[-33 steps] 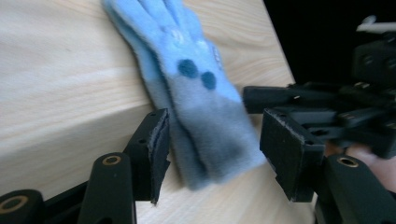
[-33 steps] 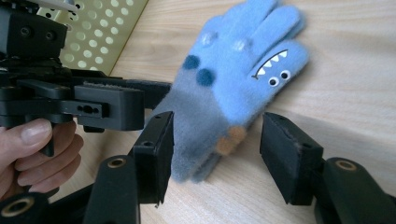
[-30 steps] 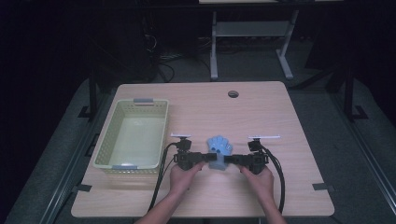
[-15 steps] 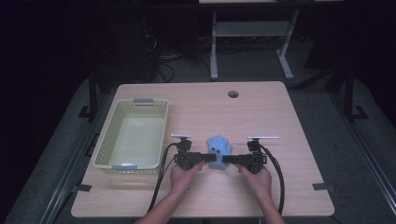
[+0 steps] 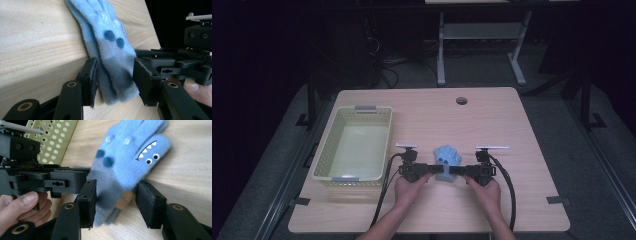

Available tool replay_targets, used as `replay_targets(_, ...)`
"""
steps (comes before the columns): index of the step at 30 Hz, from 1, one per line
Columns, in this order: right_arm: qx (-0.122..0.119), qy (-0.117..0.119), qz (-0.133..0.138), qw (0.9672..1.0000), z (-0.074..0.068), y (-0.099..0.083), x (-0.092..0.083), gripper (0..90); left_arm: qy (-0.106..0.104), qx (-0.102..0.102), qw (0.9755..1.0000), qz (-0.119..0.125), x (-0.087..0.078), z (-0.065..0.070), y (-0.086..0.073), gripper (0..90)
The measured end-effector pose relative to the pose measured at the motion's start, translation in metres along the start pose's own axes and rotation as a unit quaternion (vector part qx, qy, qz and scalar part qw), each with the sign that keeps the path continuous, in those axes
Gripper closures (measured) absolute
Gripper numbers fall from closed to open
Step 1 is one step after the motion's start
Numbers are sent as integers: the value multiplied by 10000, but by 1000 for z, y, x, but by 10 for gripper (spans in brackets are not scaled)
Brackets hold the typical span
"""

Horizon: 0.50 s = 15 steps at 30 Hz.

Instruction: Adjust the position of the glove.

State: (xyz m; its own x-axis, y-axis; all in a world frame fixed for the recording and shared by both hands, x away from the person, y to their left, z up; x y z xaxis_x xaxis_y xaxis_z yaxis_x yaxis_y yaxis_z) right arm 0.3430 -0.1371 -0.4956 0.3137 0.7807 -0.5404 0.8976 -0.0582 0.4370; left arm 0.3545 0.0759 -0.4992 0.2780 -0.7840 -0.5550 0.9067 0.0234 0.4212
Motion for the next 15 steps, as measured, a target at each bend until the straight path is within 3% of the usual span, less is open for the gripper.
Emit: replay_targets(15, -25, -35, -5, 10000, -2, -1, 5, 618, -170, -93, 9998, -60, 4, -3, -1, 630)
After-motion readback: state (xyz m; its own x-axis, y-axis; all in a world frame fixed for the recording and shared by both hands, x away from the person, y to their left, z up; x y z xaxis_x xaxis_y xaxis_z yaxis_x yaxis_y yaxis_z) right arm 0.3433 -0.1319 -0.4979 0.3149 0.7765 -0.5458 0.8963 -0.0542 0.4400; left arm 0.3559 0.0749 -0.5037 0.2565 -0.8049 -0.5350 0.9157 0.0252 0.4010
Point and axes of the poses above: each handheld gripper's, and its own axes: x roughly forward along the jaws, y roughly out of its top, z roughly to its right, the point moved 3 cm from there along x, roughly forward along the jaws, and after that the axes turned 3 degrees about y, right-handed, at the moved point
